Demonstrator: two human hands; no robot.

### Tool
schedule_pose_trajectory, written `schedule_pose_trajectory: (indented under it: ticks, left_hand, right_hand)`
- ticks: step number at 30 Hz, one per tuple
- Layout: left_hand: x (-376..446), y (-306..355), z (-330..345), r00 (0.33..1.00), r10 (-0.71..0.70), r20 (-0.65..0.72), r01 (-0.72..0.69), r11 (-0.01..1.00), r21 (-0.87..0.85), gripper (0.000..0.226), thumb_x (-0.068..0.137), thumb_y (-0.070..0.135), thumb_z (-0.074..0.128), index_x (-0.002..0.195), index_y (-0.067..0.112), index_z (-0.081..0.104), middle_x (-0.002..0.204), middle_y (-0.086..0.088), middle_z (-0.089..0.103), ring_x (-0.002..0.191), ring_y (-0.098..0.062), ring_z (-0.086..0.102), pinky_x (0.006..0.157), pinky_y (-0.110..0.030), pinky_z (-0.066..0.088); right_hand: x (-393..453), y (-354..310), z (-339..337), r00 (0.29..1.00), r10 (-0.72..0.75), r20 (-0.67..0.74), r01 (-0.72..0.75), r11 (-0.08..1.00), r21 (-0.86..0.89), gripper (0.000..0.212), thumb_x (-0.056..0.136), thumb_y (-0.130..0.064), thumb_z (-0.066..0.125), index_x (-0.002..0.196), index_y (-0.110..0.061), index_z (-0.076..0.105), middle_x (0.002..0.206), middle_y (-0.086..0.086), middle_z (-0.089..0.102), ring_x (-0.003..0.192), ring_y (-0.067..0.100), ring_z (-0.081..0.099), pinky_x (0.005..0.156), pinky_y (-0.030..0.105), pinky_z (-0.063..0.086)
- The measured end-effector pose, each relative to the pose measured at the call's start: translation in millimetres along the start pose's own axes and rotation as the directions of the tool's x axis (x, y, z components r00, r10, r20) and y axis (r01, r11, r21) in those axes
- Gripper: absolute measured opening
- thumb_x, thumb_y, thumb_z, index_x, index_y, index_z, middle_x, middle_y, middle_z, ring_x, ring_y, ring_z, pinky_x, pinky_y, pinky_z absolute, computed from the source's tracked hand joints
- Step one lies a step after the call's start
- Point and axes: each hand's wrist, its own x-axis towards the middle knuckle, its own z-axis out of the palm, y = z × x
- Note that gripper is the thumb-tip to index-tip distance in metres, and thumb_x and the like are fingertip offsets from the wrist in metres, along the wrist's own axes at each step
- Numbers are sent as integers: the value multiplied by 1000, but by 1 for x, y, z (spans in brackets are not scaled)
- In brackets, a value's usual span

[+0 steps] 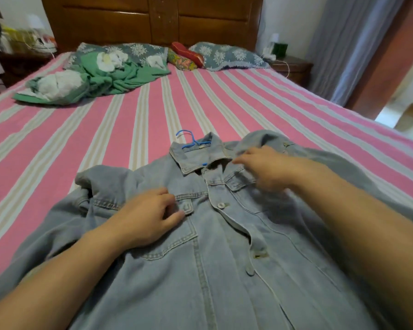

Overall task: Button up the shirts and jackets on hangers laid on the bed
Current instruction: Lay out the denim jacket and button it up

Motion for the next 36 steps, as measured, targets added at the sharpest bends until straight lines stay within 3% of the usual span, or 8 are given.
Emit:
schedule_pose_trajectory:
  ticks: [5, 8, 11, 14, 16, 22, 33, 36]
  left_hand:
    - [31, 45, -35, 995, -102, -14, 103, 964, 247, 40, 98, 54, 47, 93, 18, 63, 106, -1, 56, 99, -25, 60, 80, -34, 47]
    - [74, 90, -40, 970, 42, -239, -74, 989, -127, 27, 92, 46, 64, 111, 27, 62, 109, 7, 59, 102, -16, 57, 89, -37, 49]
    - [127, 119, -7, 994, 56, -90, -79, 961, -265, 54, 86, 36, 74, 135, 24, 55, 129, 0, 60, 120, -19, 55, 100, -32, 44]
    - [157, 106, 38, 961, -166, -220, 50, 889, -455, 7, 91, 21, 71, 86, 21, 65, 76, 8, 65, 79, -14, 63, 68, -32, 39]
    - [160, 93, 53, 919, -360, -157, 126, 649, -750, 29, 96, 20, 68, 68, 14, 63, 52, 12, 55, 51, -1, 49, 55, -27, 35]
    - [159, 93, 39, 923, -368, 111, 137, 43, -990, 19, 97, 14, 63, 94, 0, 76, 100, -24, 75, 90, -28, 70, 92, -42, 55]
    - [155, 82, 35, 958, -235, 164, 162, -25, -986, 22, 98, 11, 57, 81, 14, 70, 82, -9, 69, 80, -22, 65, 85, -37, 51]
    - [156, 84, 35, 957, -244, 160, 163, -9, -987, 24, 100, 12, 55, 80, 13, 67, 73, -6, 67, 69, -18, 63, 72, -30, 52]
  right_hand:
    - [20, 46, 77, 976, -71, -204, 100, 985, 138, 47, 93, -16, 59, 138, -26, 59, 135, 3, 63, 125, 30, 55, 107, 41, 42]
    - [27, 59, 85, 945, 94, -313, 66, 884, 463, 34, 94, -8, 60, 125, -18, 69, 126, 3, 70, 119, 22, 61, 106, 35, 43]
    - [34, 71, 85, 898, 198, -394, 86, 798, 596, 9, 94, -19, 66, 93, -22, 74, 94, -2, 75, 88, 19, 66, 83, 39, 50]
    - [42, 75, 91, 792, 342, -506, 3, 826, 563, 10, 90, -25, 70, 98, -19, 71, 96, 2, 70, 88, 21, 60, 81, 37, 49]
    - [41, 79, 78, 715, 421, -558, -10, 804, 594, 12, 87, -18, 71, 98, -16, 67, 96, 4, 66, 88, 22, 58, 80, 35, 47]
    - [19, 67, 69, 966, -59, -253, 163, 896, 412, 23, 76, -27, 83, 96, -28, 71, 94, -10, 67, 85, 9, 61, 81, 28, 49]
    - [33, 36, 79, 931, 78, -355, 57, 934, 353, 7, 93, -29, 61, 88, -27, 57, 94, 5, 67, 94, 30, 60, 77, 42, 49]
    - [34, 37, 82, 957, -67, -282, 160, 934, 321, 9, 91, -30, 65, 100, -32, 64, 96, -4, 58, 95, 23, 59, 82, 41, 50]
